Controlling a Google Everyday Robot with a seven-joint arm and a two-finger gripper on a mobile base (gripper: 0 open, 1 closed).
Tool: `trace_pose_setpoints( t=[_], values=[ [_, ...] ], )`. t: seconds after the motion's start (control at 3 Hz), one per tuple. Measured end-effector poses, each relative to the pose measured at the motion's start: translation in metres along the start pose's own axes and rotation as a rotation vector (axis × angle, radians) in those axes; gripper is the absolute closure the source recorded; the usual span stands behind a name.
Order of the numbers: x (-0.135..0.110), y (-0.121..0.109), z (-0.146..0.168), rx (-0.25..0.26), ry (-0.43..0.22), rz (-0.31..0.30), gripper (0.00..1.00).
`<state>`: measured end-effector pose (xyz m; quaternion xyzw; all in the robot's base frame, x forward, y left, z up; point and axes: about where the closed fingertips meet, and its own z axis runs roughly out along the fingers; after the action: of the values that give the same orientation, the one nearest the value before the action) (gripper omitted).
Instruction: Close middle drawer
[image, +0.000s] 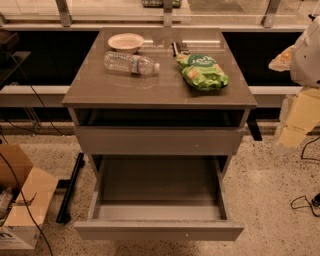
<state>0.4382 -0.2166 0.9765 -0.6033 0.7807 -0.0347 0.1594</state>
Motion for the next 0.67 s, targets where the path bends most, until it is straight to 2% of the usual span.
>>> trace_pose_setpoints(
  t=[0.33,0.67],
  values=[
    [0.0000,0.0000,0.0000,0.000,0.000,0.000,0.00],
    [-0.0040,0.0052,-0.0073,0.029,0.020,-0.026,0.18]
  ],
)
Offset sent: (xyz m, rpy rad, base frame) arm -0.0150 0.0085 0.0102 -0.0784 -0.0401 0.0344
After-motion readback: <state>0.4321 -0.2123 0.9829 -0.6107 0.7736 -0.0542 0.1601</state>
